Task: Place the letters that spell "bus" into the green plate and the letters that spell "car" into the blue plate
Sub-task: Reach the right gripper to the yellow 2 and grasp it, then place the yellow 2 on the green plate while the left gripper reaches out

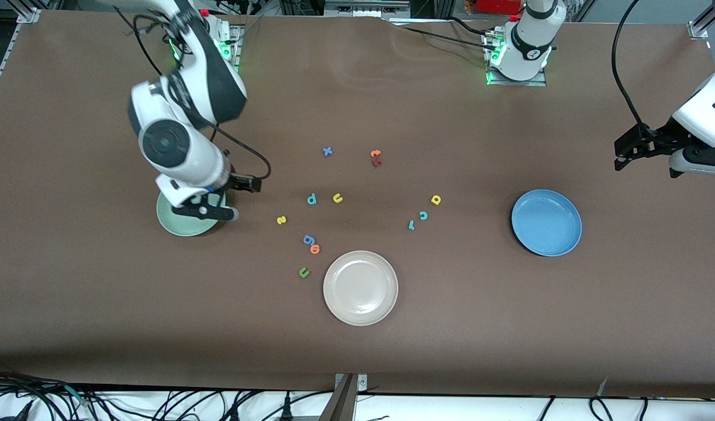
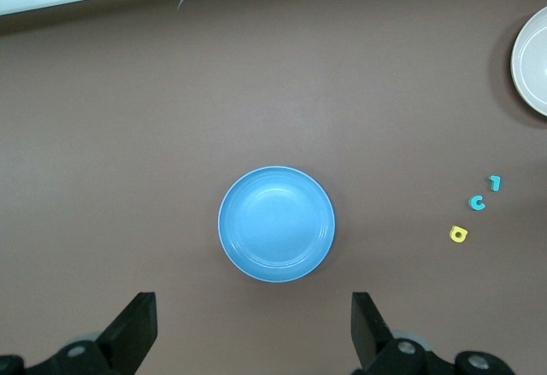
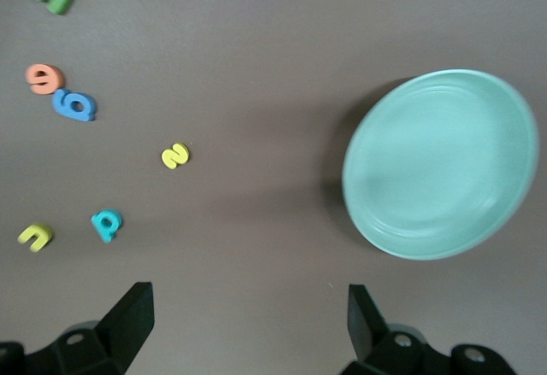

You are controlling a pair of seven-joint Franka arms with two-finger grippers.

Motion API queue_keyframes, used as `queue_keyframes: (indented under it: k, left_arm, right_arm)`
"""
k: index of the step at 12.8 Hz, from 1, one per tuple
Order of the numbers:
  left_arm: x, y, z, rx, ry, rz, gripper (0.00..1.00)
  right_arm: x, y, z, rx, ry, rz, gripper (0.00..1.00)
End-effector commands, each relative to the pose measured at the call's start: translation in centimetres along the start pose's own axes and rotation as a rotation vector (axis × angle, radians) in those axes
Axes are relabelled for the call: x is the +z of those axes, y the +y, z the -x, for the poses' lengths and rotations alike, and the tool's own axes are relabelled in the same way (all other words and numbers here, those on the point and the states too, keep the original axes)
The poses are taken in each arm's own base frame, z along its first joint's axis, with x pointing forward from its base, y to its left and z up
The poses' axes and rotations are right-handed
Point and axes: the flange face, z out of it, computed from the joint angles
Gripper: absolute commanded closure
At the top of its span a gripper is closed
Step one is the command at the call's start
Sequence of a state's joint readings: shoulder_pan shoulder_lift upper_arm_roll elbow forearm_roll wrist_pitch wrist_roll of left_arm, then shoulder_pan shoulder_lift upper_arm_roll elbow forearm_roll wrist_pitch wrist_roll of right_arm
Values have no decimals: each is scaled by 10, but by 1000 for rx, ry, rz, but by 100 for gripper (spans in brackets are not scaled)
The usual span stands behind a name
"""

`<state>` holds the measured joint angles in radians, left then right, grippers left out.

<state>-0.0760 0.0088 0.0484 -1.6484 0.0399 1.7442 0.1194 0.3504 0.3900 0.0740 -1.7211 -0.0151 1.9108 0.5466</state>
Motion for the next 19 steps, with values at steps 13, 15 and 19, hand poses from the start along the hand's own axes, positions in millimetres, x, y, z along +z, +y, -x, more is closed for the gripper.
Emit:
queue_keyframes:
  k: [13, 15, 19]
  left_arm:
    - [-8, 0, -1, -11, 10, -12, 0]
    - [-8, -5, 0, -21, 11, -10, 0]
    - [2, -3, 3, -14, -8, 10, 0]
  right_arm:
    - [148, -51, 19, -89, 216, -79, 46]
    - [144, -55, 16, -91, 257, -110, 46]
    - [162, -58, 12, -144, 291, -115, 46]
